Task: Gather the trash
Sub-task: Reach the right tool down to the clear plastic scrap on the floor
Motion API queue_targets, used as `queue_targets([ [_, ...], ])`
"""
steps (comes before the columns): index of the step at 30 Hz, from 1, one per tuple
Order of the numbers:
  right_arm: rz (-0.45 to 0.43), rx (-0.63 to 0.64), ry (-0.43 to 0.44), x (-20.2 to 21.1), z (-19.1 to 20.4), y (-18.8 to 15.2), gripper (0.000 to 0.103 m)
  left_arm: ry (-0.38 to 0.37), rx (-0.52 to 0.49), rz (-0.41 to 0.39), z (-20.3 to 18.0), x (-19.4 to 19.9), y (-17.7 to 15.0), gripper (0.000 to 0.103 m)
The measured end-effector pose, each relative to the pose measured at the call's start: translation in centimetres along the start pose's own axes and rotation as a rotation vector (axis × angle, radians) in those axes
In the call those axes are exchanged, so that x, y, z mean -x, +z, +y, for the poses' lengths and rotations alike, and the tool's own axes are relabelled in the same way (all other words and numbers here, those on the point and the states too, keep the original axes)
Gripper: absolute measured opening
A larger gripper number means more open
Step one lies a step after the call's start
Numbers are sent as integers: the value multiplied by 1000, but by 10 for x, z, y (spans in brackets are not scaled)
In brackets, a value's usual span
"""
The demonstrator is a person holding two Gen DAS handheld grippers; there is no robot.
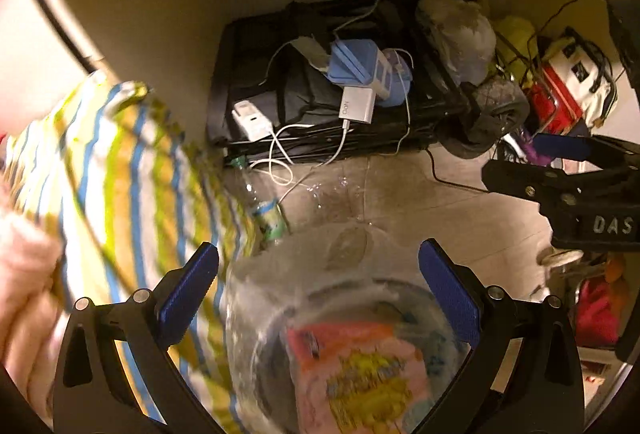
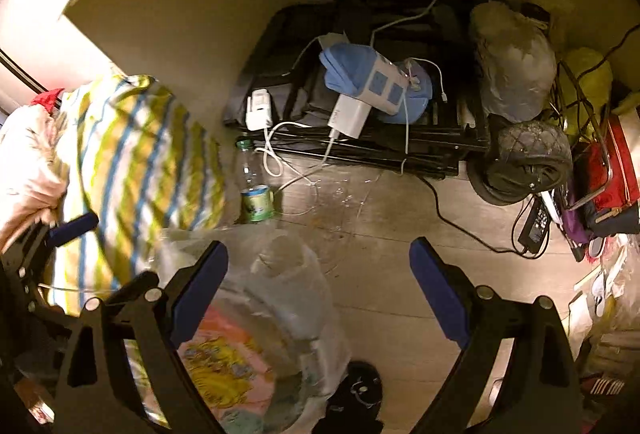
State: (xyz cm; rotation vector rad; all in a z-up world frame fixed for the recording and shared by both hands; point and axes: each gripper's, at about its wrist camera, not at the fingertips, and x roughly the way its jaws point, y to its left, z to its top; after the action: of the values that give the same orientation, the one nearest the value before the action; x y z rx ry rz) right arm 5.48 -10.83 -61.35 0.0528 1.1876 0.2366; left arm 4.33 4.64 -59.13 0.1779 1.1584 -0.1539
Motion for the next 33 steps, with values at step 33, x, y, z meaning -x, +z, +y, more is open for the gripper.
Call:
queue_targets([
  [33,197,62,129,-307,-52,-37,89,-126,-635,211,-28,-292,26,97],
])
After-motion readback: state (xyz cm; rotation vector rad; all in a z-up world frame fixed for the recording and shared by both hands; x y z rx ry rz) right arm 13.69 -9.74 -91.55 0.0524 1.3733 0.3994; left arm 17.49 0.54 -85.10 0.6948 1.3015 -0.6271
